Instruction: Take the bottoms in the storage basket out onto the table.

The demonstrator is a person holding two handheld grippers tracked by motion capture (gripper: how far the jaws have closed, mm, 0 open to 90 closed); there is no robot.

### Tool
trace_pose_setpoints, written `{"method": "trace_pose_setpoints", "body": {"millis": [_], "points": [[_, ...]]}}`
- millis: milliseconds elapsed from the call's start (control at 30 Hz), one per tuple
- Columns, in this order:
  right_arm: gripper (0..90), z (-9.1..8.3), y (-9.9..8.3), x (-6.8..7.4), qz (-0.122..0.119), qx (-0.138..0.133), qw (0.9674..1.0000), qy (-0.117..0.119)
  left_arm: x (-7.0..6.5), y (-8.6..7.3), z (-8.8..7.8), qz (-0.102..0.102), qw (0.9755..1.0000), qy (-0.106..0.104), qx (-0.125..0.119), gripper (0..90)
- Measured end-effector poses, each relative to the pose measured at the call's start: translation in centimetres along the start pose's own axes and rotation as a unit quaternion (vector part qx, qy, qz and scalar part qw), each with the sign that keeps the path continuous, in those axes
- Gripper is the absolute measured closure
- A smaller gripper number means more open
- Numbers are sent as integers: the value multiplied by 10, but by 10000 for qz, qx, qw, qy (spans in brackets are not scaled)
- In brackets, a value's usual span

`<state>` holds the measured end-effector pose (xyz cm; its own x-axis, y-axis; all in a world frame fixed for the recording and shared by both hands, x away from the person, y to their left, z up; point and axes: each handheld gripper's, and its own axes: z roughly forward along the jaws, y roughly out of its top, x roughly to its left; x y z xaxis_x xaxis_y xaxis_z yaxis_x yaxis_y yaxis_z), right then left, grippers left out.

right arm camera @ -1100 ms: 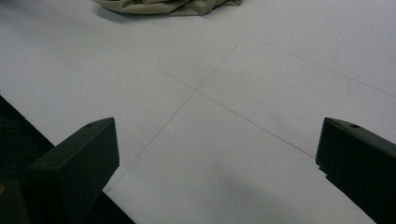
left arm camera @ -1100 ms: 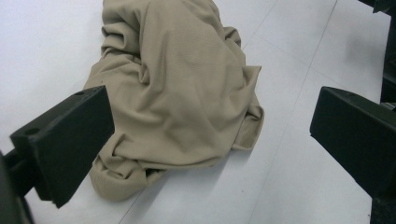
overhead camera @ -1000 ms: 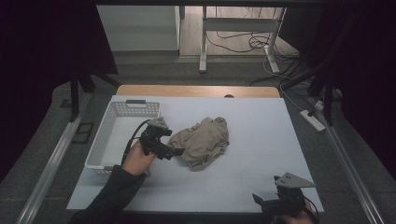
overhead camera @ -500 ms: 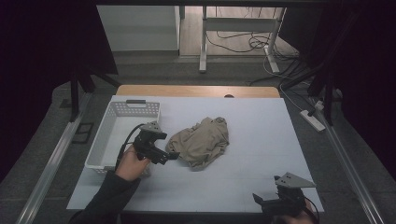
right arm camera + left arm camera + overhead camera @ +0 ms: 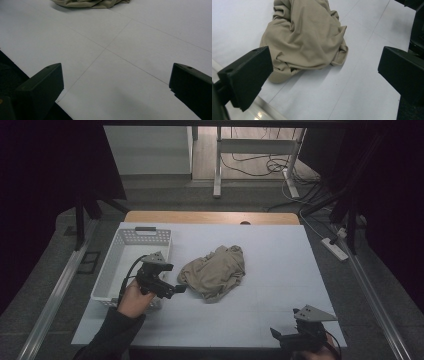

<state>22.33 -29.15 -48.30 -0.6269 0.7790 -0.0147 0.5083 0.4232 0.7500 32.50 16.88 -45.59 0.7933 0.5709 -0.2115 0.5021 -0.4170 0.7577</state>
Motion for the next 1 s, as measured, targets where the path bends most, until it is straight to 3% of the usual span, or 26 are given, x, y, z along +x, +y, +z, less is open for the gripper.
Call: {"method": "trace_pose_setpoints", "body": {"millis": [1000], "points": [[0,0,0,1,-47,25,10000,1,-14,-31,-33,-155,9996,199,-117,0]]}}
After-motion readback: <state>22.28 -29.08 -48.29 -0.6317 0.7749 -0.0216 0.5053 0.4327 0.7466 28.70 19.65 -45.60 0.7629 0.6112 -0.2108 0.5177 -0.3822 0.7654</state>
